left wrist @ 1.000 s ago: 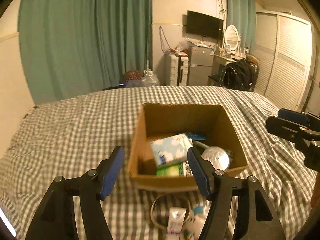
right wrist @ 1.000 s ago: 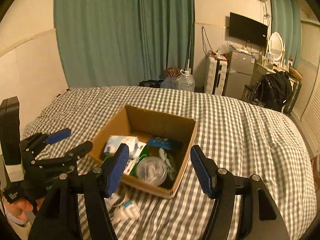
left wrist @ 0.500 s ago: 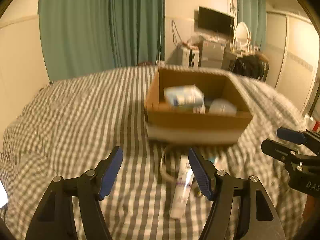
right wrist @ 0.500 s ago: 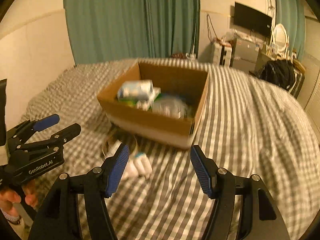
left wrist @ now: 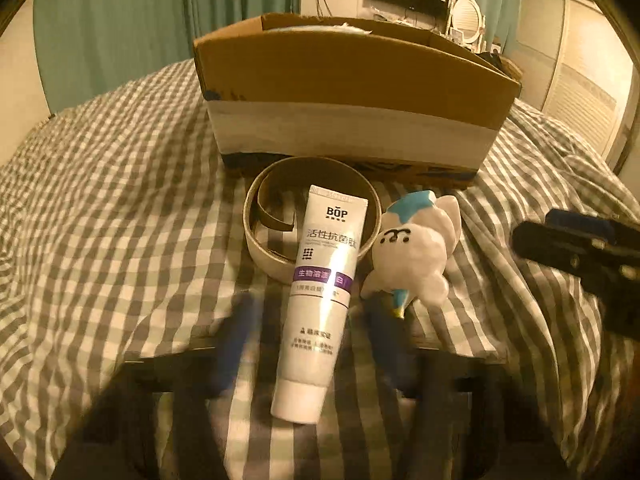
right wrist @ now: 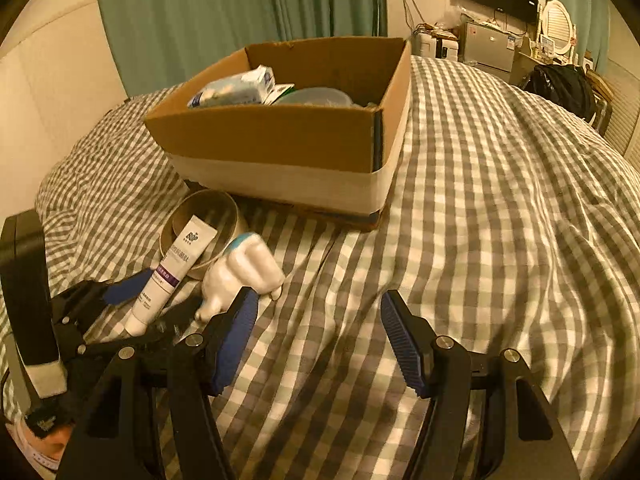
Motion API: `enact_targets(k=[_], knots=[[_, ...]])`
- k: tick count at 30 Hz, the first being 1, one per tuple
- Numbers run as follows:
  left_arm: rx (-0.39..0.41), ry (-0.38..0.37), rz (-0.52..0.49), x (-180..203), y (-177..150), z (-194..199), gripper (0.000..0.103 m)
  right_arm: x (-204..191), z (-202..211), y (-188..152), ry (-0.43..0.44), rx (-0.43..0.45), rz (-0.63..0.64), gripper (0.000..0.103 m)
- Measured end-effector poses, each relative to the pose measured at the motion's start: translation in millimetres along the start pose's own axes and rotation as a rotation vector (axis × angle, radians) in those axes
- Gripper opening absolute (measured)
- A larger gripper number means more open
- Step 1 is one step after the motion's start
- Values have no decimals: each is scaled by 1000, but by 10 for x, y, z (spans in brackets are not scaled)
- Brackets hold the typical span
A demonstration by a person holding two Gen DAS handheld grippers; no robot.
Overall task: Organize objects
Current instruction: 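Grasp the white BOP toothpaste tube beside the tape roll with the left tool, then hold the BOP tube in the left tool while the right tool grasps the white plush toy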
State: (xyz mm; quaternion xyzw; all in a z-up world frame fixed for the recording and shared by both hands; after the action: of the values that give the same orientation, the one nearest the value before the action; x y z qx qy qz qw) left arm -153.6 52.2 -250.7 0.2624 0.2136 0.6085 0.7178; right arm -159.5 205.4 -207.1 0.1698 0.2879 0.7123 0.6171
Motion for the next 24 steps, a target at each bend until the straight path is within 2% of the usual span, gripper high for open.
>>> enact_targets(k=[2, 6, 8, 11, 16, 19, 24], knots=[[-5, -20, 18, -33, 6, -3, 24, -46, -26, -2, 4, -5, 9, 64], [4, -52, 17, -110, -4, 122, 24, -165, -59, 2, 25, -9, 25, 66], [21, -39, -2, -181, 7, 218, 24, -244, -70, 25, 45, -10, 29, 74], [45, -19, 10, -314, 51, 322, 24, -401, -130, 79, 67, -11, 55, 79], [60, 61, 8, -595, 77, 338, 24, -554, -384, 125, 41, -59, 98, 79], [30, 58, 53, -743, 22, 259, 24, -571, -547, 153, 9, -86, 107, 82], [1, 65, 59, -803, -29, 182, 24, -593, -722, 145, 48, -114, 77, 82]])
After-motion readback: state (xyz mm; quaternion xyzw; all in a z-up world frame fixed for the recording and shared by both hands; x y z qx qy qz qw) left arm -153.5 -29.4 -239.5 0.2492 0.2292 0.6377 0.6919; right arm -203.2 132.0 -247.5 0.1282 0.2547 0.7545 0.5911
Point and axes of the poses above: each gripper's, at about its wrist camera, not at the fingertips, and z roughly against the way its jaws point, x to its right, y to its top, the point moved 8 cm from there along -z, roughly the way its jaws point, and after that the axes turned 2 degrees about y, right-handed, at the moved point
